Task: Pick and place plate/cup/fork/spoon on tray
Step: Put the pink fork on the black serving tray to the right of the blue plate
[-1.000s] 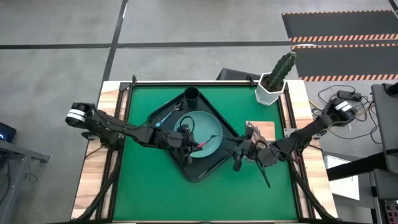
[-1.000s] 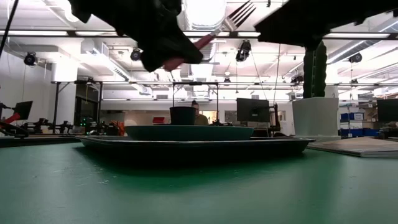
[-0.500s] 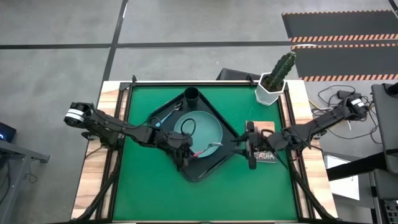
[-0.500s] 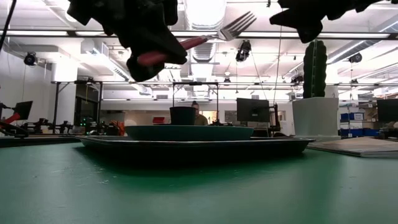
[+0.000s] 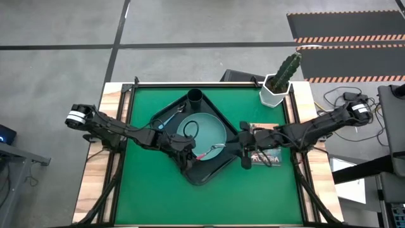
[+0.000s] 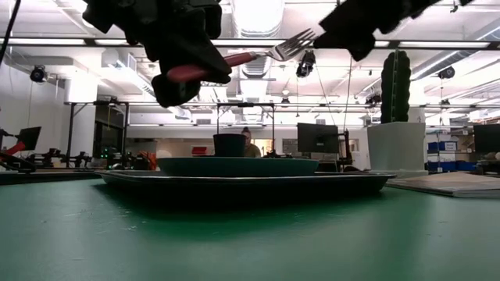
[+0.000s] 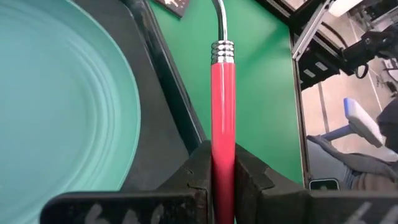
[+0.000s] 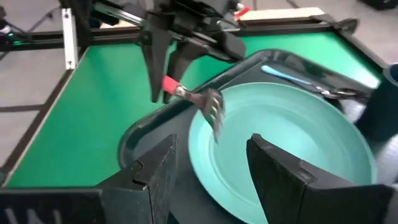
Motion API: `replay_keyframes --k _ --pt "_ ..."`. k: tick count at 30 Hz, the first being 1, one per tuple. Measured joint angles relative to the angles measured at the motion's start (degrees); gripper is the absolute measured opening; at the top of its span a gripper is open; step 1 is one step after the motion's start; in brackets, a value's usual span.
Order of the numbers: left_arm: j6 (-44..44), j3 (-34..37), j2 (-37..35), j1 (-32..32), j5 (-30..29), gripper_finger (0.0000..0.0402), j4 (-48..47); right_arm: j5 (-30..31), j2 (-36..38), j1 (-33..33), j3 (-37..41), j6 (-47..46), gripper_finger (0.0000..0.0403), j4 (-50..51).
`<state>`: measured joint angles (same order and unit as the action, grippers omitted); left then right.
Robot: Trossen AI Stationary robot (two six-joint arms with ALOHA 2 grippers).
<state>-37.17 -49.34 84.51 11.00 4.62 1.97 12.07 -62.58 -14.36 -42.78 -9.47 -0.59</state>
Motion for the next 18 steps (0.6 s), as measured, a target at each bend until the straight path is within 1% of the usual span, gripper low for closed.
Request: replay_keyframes --k 5,9,12,18 --pt "0.0 0.0 0.0 0.0 0.0 0.0013 -0.1 -1.9 -4.0 2.7 -5.7 -1.0 0.0178 5.7" --pt "0.0 0.0 0.0 0.0 -0.1 0.0013 -1.2 -10.0 -7.0 4.6 -8.9 -1.1 0.0178 6.3" --pt "0.4 0.1 0.0 0.1 0.0 0.0013 -1.2 -14.3 -9.2 5.6 -11.0 -1.5 0.0176 6.3" --pt "0.5 0.1 0.0 0.1 0.1 0.0013 -1.1 -17.7 -13.5 7.0 -13.2 -2.1 0.0153 6.5"
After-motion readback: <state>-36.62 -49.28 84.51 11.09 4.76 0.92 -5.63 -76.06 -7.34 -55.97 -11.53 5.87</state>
